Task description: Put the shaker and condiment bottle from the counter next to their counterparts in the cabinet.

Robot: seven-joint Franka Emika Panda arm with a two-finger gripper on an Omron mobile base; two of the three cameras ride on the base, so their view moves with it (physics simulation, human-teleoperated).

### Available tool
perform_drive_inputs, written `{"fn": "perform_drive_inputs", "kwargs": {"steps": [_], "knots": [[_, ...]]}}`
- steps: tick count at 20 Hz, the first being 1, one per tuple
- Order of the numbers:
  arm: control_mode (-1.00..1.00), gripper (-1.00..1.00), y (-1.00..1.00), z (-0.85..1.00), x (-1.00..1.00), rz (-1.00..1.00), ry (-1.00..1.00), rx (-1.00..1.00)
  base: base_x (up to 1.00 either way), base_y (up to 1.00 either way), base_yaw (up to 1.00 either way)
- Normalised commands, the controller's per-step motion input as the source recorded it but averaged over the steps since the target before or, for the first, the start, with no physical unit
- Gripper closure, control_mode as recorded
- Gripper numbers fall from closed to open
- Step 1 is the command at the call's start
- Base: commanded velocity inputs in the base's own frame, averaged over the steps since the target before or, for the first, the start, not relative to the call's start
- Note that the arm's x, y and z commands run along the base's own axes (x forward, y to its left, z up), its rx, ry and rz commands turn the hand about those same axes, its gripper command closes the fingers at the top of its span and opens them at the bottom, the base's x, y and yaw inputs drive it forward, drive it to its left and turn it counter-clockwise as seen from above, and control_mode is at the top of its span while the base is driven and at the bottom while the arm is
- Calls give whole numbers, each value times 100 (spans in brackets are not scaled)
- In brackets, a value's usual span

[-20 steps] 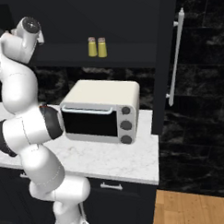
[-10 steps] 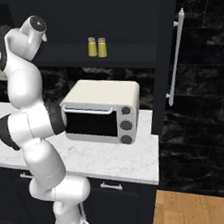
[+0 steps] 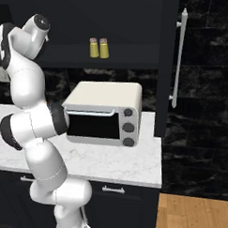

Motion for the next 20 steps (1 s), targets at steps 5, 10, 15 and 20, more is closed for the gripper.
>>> {"fn": "perform_drive_inputs", "kwargs": {"steps": [5,10,15,20], "knots": [[-100,-100,-3,0,-47,0,-5,0,0,0,0],[-100,-100,-20,0,-67,-1,-9,1,0,0,0],[-100,-100,-35,0,-80,-5,-15,5,0,0,0],[-100,-100,-27,0,-79,-6,-8,9,0,0,0]]}}
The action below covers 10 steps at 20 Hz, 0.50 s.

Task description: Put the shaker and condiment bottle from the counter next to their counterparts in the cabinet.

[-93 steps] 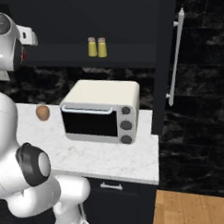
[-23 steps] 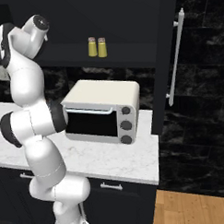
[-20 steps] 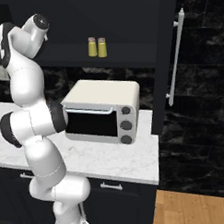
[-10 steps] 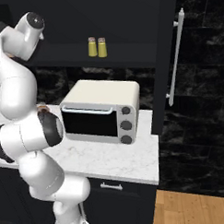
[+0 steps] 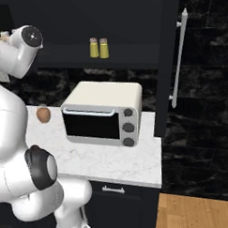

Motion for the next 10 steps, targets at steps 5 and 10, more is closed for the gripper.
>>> {"fn": "perform_drive_inputs", "kwargs": {"steps": [5,10], "knots": [[-100,-100,-27,0,-84,-9,-1,15,0,0,0],[-100,-100,-31,0,-86,-10,0,20,0,0,0]]}}
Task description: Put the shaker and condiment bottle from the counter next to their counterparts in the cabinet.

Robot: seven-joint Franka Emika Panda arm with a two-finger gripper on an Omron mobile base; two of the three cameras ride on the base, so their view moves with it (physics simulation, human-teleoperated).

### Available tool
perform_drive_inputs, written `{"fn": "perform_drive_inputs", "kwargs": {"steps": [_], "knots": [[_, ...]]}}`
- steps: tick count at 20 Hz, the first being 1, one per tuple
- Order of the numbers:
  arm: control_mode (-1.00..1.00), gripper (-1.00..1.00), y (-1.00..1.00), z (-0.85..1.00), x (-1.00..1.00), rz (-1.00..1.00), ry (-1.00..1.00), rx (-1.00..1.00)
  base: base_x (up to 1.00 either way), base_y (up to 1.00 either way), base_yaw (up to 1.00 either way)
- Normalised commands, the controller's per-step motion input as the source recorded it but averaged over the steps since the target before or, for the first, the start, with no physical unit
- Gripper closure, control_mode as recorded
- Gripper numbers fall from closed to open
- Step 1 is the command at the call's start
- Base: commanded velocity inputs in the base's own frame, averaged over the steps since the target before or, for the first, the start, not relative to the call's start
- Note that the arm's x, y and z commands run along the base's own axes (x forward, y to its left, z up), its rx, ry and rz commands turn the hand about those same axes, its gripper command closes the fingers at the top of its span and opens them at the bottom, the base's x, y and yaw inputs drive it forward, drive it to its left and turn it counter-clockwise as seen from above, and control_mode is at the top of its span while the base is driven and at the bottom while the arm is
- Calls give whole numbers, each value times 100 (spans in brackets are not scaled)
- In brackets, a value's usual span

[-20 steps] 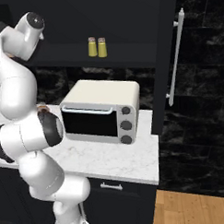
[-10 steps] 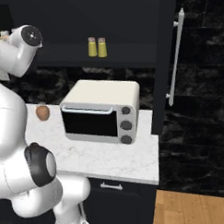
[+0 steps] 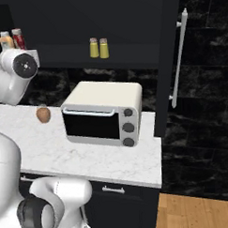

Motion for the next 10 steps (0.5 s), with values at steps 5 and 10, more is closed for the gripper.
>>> {"fn": "perform_drive_inputs", "kwargs": {"steps": [5,10], "knots": [[-100,-100,-27,0,-84,-11,0,19,0,0,0],[-100,-100,-21,0,-80,-11,0,17,0,0,0]]}}
